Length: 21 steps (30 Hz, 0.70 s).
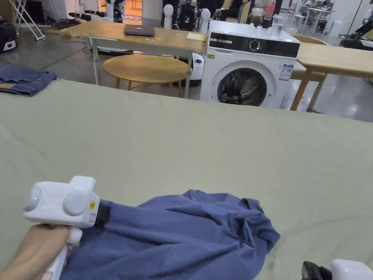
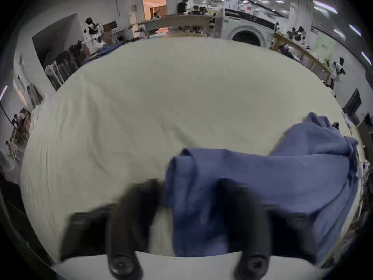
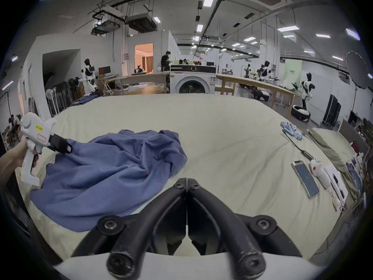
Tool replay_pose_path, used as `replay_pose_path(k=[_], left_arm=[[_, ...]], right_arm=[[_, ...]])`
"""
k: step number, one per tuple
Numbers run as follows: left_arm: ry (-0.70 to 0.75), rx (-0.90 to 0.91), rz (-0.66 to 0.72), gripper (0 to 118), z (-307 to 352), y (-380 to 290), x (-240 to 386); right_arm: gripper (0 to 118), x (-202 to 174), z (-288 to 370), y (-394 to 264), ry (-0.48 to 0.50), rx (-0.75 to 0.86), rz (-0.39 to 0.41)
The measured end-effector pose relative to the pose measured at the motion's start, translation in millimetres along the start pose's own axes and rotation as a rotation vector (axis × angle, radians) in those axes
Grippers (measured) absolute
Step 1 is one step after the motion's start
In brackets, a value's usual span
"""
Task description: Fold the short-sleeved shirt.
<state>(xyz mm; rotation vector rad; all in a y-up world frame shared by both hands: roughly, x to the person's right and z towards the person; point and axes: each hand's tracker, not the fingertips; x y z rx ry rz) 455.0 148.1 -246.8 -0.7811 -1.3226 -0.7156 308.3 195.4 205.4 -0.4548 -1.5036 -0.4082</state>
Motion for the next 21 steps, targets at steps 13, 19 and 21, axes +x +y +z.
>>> replay_pose_path(k=[13, 19, 21], left_arm=[[-0.064, 0.007, 0.015, 0, 3, -2, -1], [-0.065, 0.006, 0.025, 0, -3, -2, -4], [-0.065, 0.005, 0.020, 0, -5, -3, -3]], right_arm=[[0, 26, -94, 72, 0.128, -0.188, -0.035], [114, 19, -144, 73, 0.134, -0.323, -0.049], [114, 15, -154, 74, 0.140, -0.335, -0.027]])
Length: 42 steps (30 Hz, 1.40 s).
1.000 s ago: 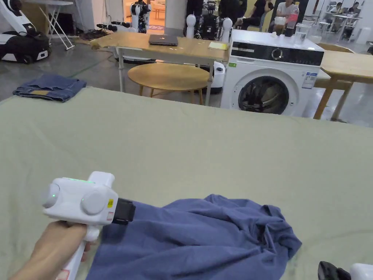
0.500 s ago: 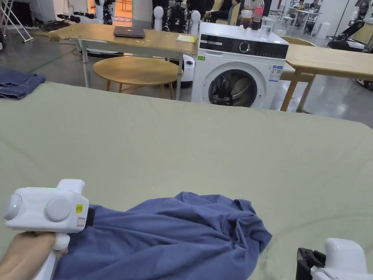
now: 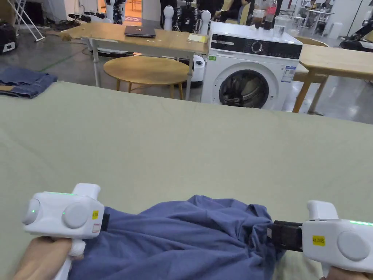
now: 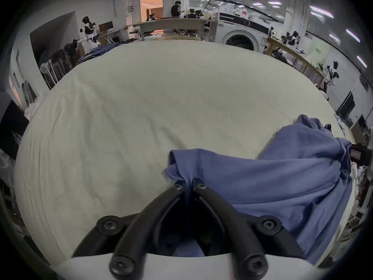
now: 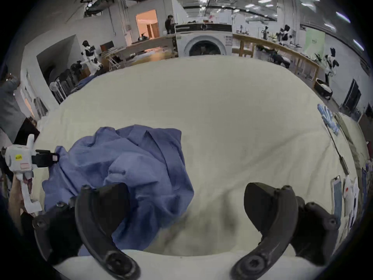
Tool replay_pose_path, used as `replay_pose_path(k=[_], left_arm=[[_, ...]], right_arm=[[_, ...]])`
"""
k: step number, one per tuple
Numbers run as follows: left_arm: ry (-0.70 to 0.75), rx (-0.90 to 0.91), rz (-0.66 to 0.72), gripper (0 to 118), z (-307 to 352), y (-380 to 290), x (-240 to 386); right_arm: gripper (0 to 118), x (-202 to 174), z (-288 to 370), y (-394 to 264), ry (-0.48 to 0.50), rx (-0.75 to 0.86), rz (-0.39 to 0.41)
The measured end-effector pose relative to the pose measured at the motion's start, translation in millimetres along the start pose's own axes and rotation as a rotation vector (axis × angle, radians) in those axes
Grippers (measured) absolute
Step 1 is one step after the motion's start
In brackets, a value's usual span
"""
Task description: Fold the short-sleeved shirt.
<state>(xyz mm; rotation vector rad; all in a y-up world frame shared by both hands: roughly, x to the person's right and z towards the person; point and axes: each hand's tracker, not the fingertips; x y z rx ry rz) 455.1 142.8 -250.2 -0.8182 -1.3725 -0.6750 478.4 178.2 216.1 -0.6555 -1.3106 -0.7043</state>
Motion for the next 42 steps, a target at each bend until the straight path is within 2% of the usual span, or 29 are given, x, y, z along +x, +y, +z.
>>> replay_pose_path(k=[2, 3, 4, 5, 7, 8, 9, 10, 13, 14, 15, 18, 21, 23, 25, 27, 34, 39, 42], left_arm=[[0.001, -0.002, -0.001, 0, 0, 1, 0], [0.001, -0.002, 0.000, 0, -1, 0, 0], [0.002, -0.002, 0.002, 0, -1, 0, 0], [0.002, -0.002, 0.002, 0, -3, 0, 0], [0.002, -0.003, 0.001, 0, -3, 0, 0], [0.002, -0.002, 0.001, 0, -3, 0, 0], [0.001, -0.004, 0.001, 0, -2, 0, 0], [0.000, -0.008, 0.002, 0, 0, 1, -2], [-0.008, 0.001, 0.038, 0, 16, 4, -6], [-0.009, 0.020, 0.047, 0, 26, 5, -8], [-0.012, 0.055, 0.049, 0, 39, 8, -10], [0.004, 0.150, 0.051, 0, 87, 22, -16], [0.023, 0.243, 0.039, 0, 144, 41, -23], [0.037, 0.303, 0.040, 0, 181, 51, -26], [0.009, 0.359, 0.041, 0, 219, 59, -26], [-0.040, 0.412, 0.067, 0, 251, 67, -22], [-0.043, 0.552, 0.006, 0, 330, 102, 20], [-0.037, 0.592, -0.005, 0, 349, 133, 42], [-0.015, 0.613, -0.007, 0, 348, 156, 53]], right_arm=[[112, -3, -11, -2, -0.013, -0.029, 0.017], [106, -2, -19, 2, -0.006, -0.054, 0.021], [87, -3, -24, 1, -0.011, -0.076, 0.024], [61, -3, -28, -1, -0.021, -0.072, 0.024], [17, 1, -41, -5, -0.015, -0.093, 0.037], [5, 2, -41, -7, 0.036, -0.092, 0.007], [5, 0, -36, -7, 0.061, -0.079, -0.010], [4, -8, -28, -6, 0.001, -0.069, 0.013], [3, -15, 1, -3, 0.013, -0.035, 0.031], [3, -14, 12, -1, 0.022, 0.000, 0.020], [3, 5, 19, 6, 0.039, 0.035, -0.003], [3, 17, 61, 21, 0.097, 0.096, -0.035], [3, 18, 103, 32, 0.098, 0.177, 0.027], [3, 13, 139, 34, 0.065, 0.255, 0.009], [3, 20, 172, 43, 0.098, 0.311, -0.033], [3, 23, 197, 54, 0.110, 0.348, -0.040], [3, 26, 273, 93, 0.026, 0.490, -0.004], [3, 35, 297, 129, -0.029, 0.532, 0.001], [3, 34, 302, 155, -0.070, 0.552, 0.030]])
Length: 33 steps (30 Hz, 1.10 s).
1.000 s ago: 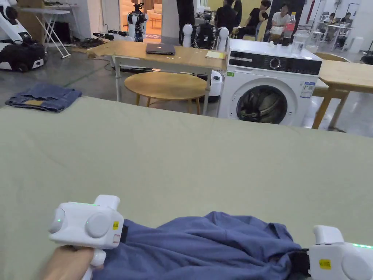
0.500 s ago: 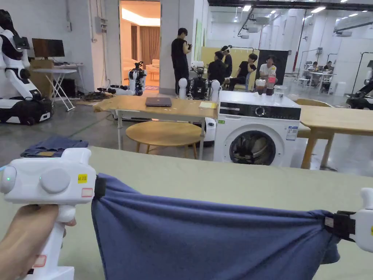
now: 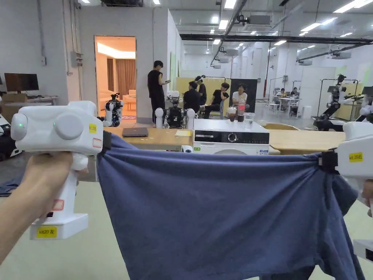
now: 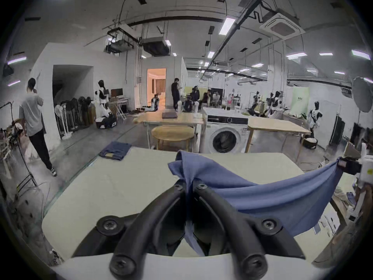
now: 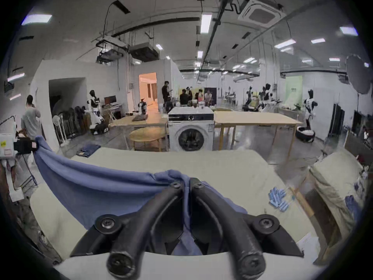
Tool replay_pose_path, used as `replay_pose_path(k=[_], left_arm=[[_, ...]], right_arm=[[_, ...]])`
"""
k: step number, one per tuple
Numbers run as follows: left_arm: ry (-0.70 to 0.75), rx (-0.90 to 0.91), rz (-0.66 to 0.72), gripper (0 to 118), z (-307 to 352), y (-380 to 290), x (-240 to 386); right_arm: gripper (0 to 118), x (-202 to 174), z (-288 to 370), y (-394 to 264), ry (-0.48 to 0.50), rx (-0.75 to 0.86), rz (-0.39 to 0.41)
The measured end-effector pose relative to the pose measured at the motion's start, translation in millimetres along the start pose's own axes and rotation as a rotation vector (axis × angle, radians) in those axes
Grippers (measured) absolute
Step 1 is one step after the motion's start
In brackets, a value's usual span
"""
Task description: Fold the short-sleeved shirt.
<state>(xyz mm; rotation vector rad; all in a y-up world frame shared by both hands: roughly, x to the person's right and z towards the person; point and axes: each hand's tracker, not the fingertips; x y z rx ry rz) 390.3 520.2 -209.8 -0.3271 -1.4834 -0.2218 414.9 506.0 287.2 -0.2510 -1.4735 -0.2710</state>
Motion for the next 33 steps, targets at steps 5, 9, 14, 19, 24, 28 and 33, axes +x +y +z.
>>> replay_pose_path(k=[5, 9, 14, 19, 24, 28, 33], left_arm=[[0.023, 0.008, 0.030, 0, -35, 28, 10], [0.082, 0.024, 0.018, 0, -67, 49, 17], [0.110, 0.046, 0.013, 0, -112, 62, 23], [0.154, 0.042, -0.027, 0, -167, 52, 24], [0.177, 0.007, -0.056, 0, -219, 21, 24], [0.173, -0.074, -0.051, 0, -250, -28, 19], [0.138, -0.180, -0.042, 0, -259, -98, 14]], right_arm=[[3, -1, -37, 35, -0.050, 0.016, 0.043], [3, -3, -74, 53, -0.066, 0.022, 0.064], [3, -5, -130, 63, -0.081, 0.021, 0.053], [3, -8, -185, 53, -0.084, 0.020, 0.026], [3, -15, -236, 24, -0.101, -0.009, 0.021], [3, -17, -268, -23, -0.114, -0.091, 0.052], [3, -14, -273, -96, -0.127, -0.206, 0.031]])
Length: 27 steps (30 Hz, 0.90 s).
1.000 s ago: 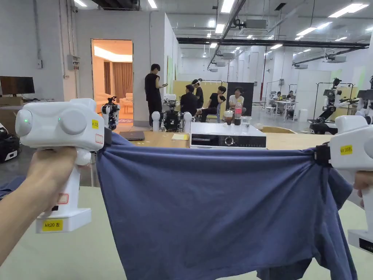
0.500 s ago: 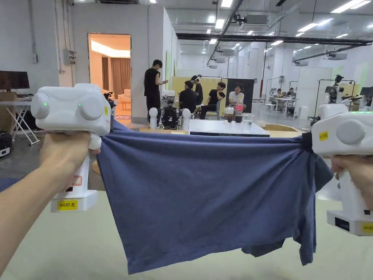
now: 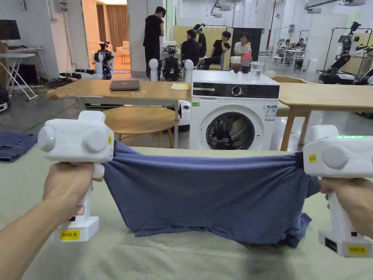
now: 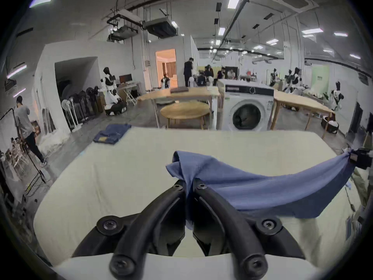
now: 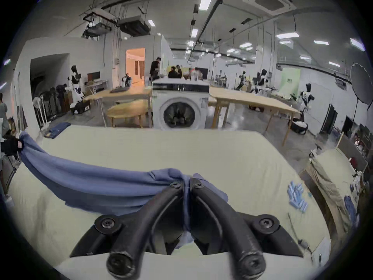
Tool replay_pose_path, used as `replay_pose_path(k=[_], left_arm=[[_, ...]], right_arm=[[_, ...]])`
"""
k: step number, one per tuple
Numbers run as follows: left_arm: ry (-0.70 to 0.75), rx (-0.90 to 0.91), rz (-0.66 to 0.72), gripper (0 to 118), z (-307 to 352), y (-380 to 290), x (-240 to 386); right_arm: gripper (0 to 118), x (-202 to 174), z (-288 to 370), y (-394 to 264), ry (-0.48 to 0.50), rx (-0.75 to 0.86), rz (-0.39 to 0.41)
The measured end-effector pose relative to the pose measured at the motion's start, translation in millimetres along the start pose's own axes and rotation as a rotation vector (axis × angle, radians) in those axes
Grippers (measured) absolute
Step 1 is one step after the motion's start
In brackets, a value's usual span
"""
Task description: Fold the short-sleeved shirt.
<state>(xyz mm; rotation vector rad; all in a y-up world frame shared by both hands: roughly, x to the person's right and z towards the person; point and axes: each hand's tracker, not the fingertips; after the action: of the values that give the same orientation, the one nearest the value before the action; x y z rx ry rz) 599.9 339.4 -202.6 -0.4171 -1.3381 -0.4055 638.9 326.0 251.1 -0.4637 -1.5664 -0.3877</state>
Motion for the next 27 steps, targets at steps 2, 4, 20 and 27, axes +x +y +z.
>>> replay_pose_path(k=[2, 4, 20, 27], left_arm=[[-0.023, -0.023, -0.003, 0, 8, -28, -2], [-0.046, -0.044, -0.014, 0, 22, -56, -5], [-0.147, -0.155, 0.043, 0, 191, -254, -58], [-0.154, -0.250, 0.067, 0, 205, -305, -68]], right_arm=[[3, 4, 5, -29, 0.018, -0.021, -0.006], [3, 8, 22, -59, 0.025, -0.039, -0.007], [3, 41, 207, -283, 0.071, -0.130, -0.042], [3, 37, 219, -326, 0.056, -0.164, -0.062]])
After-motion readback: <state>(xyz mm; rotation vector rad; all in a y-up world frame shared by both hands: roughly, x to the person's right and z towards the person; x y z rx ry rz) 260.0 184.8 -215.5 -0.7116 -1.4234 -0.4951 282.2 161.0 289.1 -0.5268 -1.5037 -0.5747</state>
